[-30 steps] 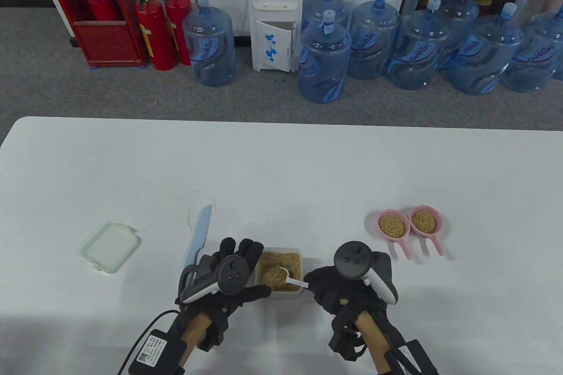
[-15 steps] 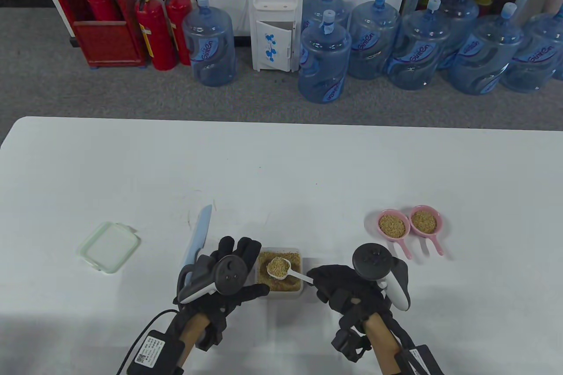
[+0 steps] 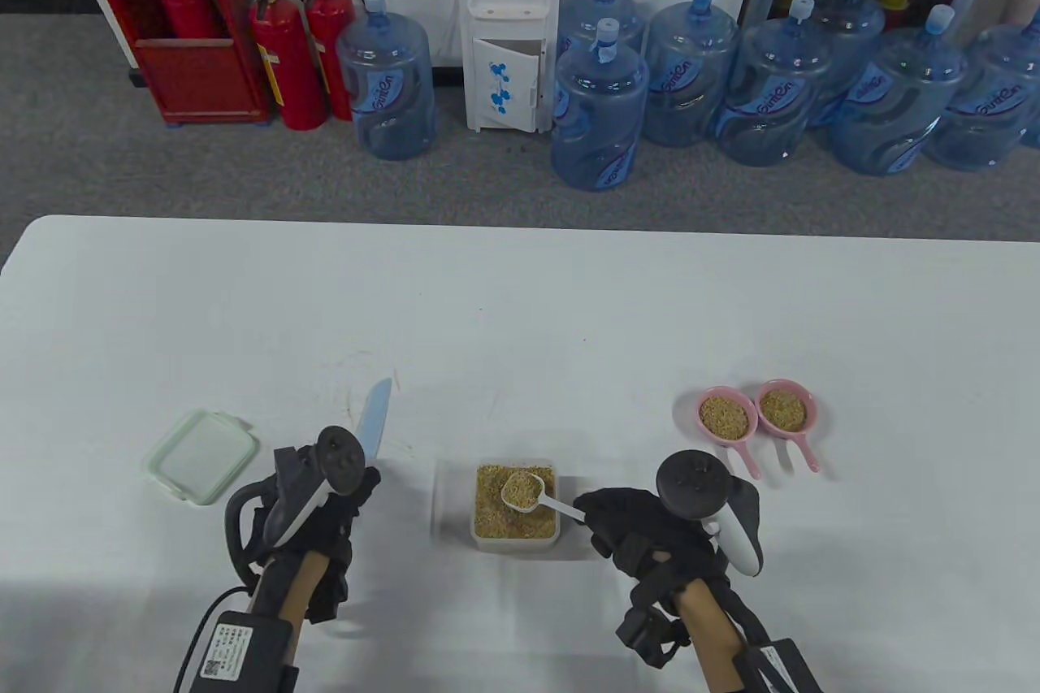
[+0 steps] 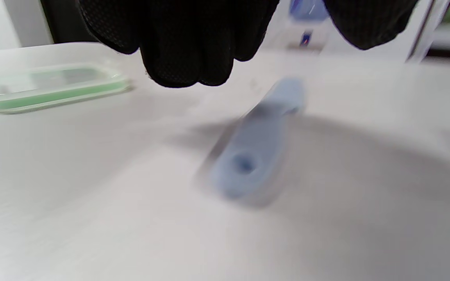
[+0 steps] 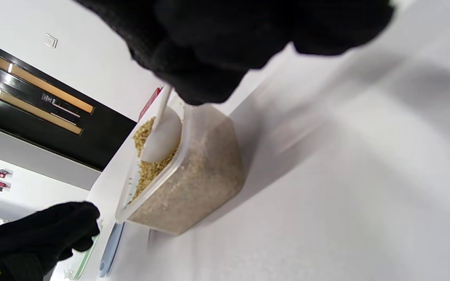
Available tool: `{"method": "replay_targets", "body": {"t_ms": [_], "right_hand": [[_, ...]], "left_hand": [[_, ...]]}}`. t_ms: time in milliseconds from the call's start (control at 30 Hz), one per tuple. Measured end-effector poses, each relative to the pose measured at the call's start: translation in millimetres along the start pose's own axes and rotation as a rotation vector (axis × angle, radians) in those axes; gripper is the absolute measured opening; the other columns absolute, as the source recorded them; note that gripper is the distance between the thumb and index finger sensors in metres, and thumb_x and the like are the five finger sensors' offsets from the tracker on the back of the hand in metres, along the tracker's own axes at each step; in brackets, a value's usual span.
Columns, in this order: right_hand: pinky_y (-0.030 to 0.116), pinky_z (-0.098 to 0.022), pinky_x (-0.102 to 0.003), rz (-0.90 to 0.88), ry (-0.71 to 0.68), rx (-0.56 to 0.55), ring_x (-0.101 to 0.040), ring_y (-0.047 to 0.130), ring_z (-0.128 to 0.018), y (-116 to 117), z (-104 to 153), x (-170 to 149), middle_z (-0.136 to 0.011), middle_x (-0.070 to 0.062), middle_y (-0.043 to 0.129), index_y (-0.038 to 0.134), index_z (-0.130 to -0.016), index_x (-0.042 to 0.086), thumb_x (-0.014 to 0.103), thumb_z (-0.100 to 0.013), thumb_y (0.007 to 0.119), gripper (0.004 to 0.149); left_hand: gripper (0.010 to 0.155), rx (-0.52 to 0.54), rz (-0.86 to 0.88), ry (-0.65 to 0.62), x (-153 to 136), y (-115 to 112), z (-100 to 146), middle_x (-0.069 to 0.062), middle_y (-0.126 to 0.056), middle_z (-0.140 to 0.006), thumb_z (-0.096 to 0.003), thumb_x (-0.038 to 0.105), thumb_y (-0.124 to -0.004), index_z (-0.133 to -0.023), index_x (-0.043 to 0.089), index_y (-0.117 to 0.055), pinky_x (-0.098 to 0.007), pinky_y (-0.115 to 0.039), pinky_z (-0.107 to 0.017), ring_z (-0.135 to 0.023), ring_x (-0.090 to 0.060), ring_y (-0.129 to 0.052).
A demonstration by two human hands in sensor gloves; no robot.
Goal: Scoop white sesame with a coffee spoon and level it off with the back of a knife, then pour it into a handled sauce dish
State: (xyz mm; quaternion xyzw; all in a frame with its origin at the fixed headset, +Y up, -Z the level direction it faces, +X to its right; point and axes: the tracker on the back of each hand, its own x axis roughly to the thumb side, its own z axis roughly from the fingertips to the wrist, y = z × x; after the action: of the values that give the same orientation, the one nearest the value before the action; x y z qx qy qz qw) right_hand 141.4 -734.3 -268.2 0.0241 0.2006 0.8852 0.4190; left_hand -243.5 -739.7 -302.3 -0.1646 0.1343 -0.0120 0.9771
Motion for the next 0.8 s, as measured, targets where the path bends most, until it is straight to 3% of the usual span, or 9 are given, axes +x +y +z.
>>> {"method": "replay_targets", "body": {"t_ms": [133, 300, 633, 800], "right_hand": [[0.085, -0.029, -0.035, 0.005, 0.0, -0.001, -0.007, 0.09, -0.027, 0, 0, 0, -0.059, -0.008, 0.098, 0.083, -0.097, 0.01, 0.029, -0.06, 0.07, 0.043], [0.085, -0.029, -0.035, 0.008, -0.003, -0.004, -0.007, 0.09, -0.027, 0, 0, 0, -0.059, -0.008, 0.098, 0.083, -0.097, 0.01, 0.029, -0.06, 0.07, 0.044], [0.085, -0.029, -0.035, 0.012, -0.007, 0.001, -0.007, 0.091, -0.027, 1, 0, 0, -0.059, -0.008, 0.098, 0.083, -0.097, 0.01, 0.029, -0.06, 0.07, 0.043], [0.085, -0.029, -0.035, 0.006, -0.014, -0.006, -0.007, 0.09, -0.027, 0, 0, 1, -0.059, -0.008, 0.098, 0.083, -0.097, 0.01, 0.029, -0.06, 0.07, 0.043]], "left_hand": [[0.067, -0.063, -0.073, 0.025, 7, -11, -9, -0.006, -0.084, -0.095, -0.0511, 0.059, -0.074, -0.104, 0.018, -0.071, -0.053, -0.07, -0.071, -0.081, -0.028, -0.093], [0.059, 0.002, -0.123, 0.028, 10, -16, -17, -0.003, -0.09, -0.081, -0.0502, 0.053, -0.079, -0.097, 0.017, -0.078, -0.051, -0.075, -0.066, -0.067, -0.022, -0.098], [0.05, -0.023, 0.043, -0.035, 1, -14, -21, 0.001, -0.094, -0.07, -0.048, 0.052, -0.083, -0.087, 0.02, -0.083, -0.049, -0.079, -0.063, -0.056, -0.018, -0.101], [0.049, 0.08, 0.203, -0.062, -12, 8, -11, 0.0, -0.094, -0.069, -0.0483, 0.05, -0.083, -0.087, 0.02, -0.083, -0.05, -0.078, -0.063, -0.055, -0.018, -0.1]]}}
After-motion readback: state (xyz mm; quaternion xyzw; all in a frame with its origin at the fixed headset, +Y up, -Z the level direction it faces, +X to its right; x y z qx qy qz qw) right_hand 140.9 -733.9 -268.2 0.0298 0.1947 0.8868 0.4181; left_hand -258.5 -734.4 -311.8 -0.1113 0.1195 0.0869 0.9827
